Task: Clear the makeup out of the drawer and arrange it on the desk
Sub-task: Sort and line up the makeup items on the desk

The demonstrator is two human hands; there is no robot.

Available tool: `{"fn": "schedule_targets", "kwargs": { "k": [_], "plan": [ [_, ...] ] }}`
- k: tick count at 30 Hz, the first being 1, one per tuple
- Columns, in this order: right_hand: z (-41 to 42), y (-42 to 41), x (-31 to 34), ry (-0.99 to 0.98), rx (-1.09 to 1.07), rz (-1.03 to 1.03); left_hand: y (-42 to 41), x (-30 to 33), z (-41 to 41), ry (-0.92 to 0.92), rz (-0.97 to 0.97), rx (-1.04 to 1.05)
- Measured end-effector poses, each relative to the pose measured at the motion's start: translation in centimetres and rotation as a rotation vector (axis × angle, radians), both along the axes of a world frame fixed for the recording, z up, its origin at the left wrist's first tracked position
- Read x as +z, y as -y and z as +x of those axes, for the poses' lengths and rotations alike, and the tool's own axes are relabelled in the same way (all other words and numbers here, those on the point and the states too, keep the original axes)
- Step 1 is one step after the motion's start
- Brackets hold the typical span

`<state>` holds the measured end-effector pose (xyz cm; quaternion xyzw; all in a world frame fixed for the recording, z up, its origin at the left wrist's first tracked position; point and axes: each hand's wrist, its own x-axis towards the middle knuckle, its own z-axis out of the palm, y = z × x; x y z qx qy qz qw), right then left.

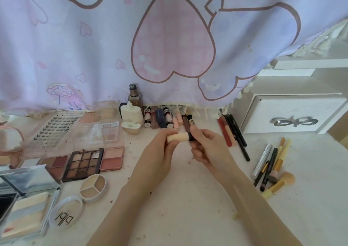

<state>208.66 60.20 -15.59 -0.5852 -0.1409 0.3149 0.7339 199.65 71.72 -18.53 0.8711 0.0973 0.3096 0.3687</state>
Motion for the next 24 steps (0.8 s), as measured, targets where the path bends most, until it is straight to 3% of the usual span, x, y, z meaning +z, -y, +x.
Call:
{"fn": "schedule_targets", "kwargs": {
  "k": [9, 12, 18, 24],
  "plan": [
    [-1.4, -0.3, 0.1, 0.329, -0.075, 0.04, 0.6, 1.1, -0.2, -0.096, -0.154, 0.149],
    [-1.5, -0.4, -0.2, 0.278, -0.071, 0.032, 0.3, 1.2, -0.3, -0.056, -0.227, 0.203],
    [-0.9, 0.4, -0.3, 0.13, -0.093, -0.027, 0.4, 0.4, -0.4, -0.068, -0.134, -0.034],
    [-1.6, 0.1, -0.6, 0.31, -0.047, -0.026, 0.1, 0.9, -0.4, -0.185, -0.201, 0.162]
  ]
}}
